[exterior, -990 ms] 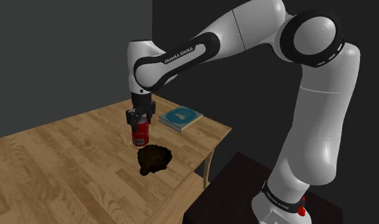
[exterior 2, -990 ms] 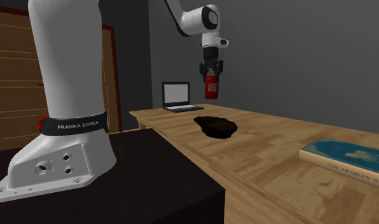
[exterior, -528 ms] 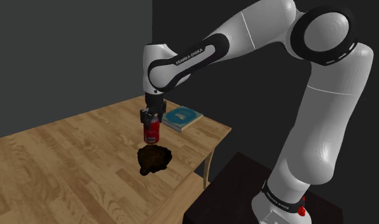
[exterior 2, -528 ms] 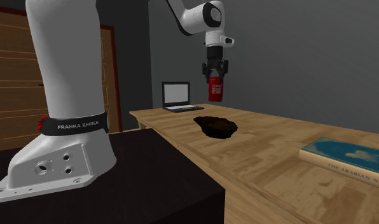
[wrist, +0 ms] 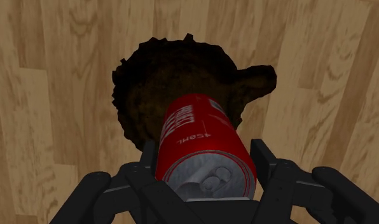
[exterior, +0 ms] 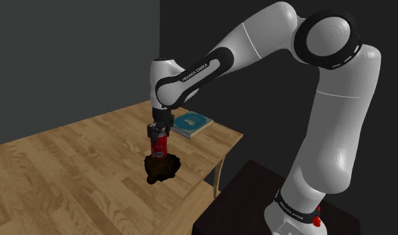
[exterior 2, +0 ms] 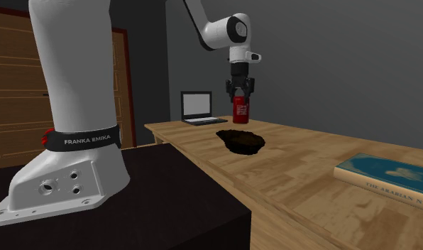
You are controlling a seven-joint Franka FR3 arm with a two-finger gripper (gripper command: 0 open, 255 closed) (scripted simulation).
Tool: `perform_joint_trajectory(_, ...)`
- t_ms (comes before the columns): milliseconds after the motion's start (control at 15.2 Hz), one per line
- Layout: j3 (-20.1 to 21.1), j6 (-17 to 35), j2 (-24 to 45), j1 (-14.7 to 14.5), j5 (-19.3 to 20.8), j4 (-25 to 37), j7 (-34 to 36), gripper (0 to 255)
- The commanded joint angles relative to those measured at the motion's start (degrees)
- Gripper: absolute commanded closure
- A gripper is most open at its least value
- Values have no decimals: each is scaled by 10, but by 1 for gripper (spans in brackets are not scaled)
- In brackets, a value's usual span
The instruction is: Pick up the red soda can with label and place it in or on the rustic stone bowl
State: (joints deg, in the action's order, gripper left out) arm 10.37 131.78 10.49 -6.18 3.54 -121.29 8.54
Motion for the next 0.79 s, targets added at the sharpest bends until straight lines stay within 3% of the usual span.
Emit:
perform_joint_trajectory(0,-1,15,7,0,2,-8,2,255)
perform_joint_trajectory(396,-4,61,42,-3,13,-20,10,255)
perform_joint_trajectory(726,-4,61,42,-3,13,-20,10,255)
